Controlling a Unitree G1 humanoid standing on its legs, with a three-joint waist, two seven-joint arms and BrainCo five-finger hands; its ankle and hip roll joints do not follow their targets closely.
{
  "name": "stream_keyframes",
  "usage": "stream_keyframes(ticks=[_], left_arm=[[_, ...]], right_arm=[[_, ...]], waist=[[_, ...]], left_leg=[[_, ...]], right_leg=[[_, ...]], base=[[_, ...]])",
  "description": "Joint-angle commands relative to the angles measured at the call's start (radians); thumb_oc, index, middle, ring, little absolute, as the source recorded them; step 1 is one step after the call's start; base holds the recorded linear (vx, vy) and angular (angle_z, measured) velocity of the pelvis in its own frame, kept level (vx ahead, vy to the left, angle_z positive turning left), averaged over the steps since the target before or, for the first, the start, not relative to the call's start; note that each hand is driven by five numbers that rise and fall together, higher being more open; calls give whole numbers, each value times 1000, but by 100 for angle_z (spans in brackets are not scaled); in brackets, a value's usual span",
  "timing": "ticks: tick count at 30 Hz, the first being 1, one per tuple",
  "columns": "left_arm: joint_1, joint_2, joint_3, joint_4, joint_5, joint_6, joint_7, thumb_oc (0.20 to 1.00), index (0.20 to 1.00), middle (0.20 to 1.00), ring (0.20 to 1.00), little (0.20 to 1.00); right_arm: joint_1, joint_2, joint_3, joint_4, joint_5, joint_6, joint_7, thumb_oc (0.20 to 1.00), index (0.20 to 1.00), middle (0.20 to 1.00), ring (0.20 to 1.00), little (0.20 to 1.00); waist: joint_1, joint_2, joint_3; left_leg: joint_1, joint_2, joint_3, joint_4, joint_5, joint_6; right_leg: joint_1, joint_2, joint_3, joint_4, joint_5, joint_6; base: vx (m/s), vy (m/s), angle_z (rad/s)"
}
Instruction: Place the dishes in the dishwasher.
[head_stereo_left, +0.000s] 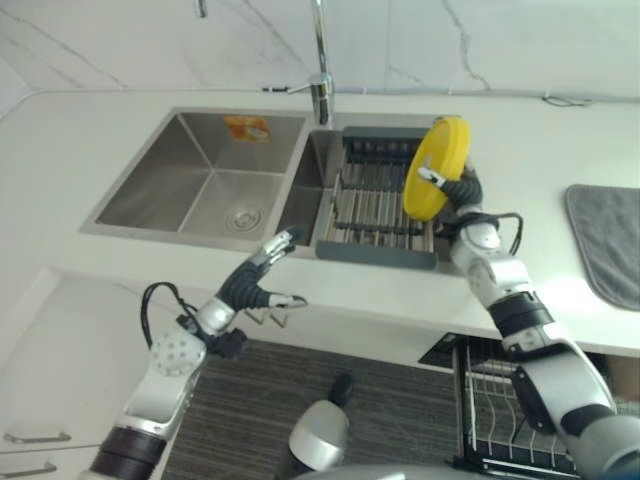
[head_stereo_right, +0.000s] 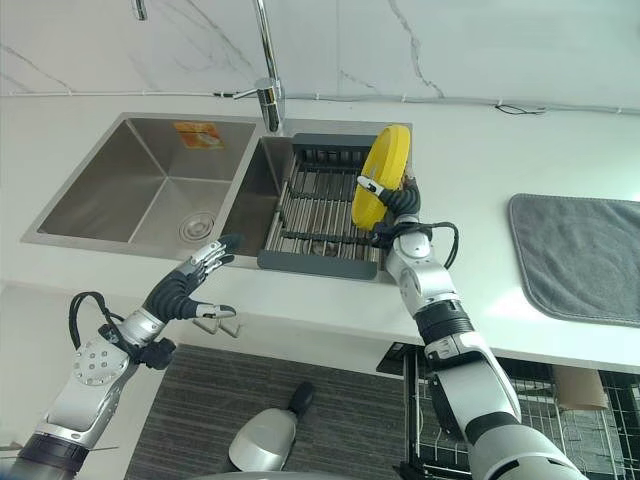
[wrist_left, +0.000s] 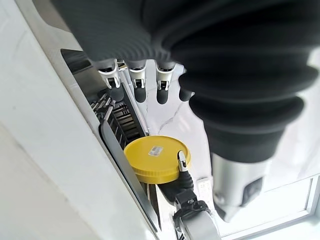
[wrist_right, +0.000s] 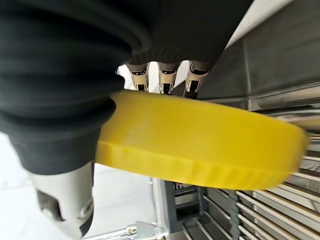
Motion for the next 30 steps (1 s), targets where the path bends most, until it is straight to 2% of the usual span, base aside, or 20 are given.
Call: stream_keyframes(ticks=[1, 12, 16, 17, 18, 19, 26, 30], left_arm=[[-45, 19, -36, -20, -6, -52, 19, 1000, 1000, 1000, 1000, 1000], [-46, 9, -47, -25, -15, -32, 20, 1000, 1000, 1000, 1000, 1000], [-49, 8, -56, -22, -17, -26, 20, 1000, 1000, 1000, 1000, 1000], [-48, 8, -61, -18, -23, -26, 16, 1000, 1000, 1000, 1000, 1000], [-49, 9, -63, -16, -25, -28, 16, 1000, 1000, 1000, 1000, 1000], [-51, 7, -70, -14, -26, -29, 18, 1000, 1000, 1000, 1000, 1000], [-58, 0, -101, -13, -48, -14, 25, 1000, 1000, 1000, 1000, 1000], [-61, -4, -112, -10, -57, -13, 22, 1000, 1000, 1000, 1000, 1000]], right_arm=[[-49, -39, 43, -86, -30, -23, -20, 1000, 1000, 1000, 1000, 1000], [-60, -17, 52, -122, -43, 9, -60, 1000, 1000, 1000, 1000, 1000], [-68, -20, 47, -112, -65, -1, -81, 1000, 1000, 1000, 1000, 1000], [-74, -20, 45, -108, -92, -6, -112, 1000, 1000, 1000, 1000, 1000], [-75, -21, 46, -106, -94, -9, -118, 435, 435, 435, 435, 435], [-78, -21, 47, -101, -104, -18, -134, 200, 200, 200, 200, 200], [-99, -21, 39, -65, -174, -45, -222, 200, 200, 200, 200, 200], [-102, -18, 37, -48, -178, -67, -236, 200, 200, 200, 200, 200]], waist=[[12, 17, -40], [9, 13, -44], [11, 11, -45], [12, 13, -46], [13, 13, -46], [13, 15, -46], [15, 28, -45], [16, 33, -43]], left_leg=[[-54, 27, -64, 17, -58, 6], [-52, 31, -53, 15, -60, 5], [-53, 29, -49, 14, -59, 6], [-54, 28, -47, 14, -59, 7], [-54, 28, -46, 13, -59, 7], [-55, 27, -46, 13, -58, 7], [-59, 22, -45, 12, -59, 11], [-59, 20, -45, 12, -60, 13]], right_leg=[[-39, -51, 10, 161, -88, -3], [-38, -52, 9, 157, -85, -2], [-37, -54, 4, 156, -81, -2], [-36, -56, 1, 155, -78, -1], [-36, -56, 1, 155, -78, -1], [-37, -57, 0, 156, -78, -2], [-42, -65, -1, 158, -72, 0], [-46, -69, -2, 160, -71, 1]], base=[[0, 0, 0], [-2, 6, 0], [-3, 8, 1], [-11, 35, 4], [-14, 40, 6], [-10, 41, 8], [-15, 37, 7], [-6, 8, 1]])
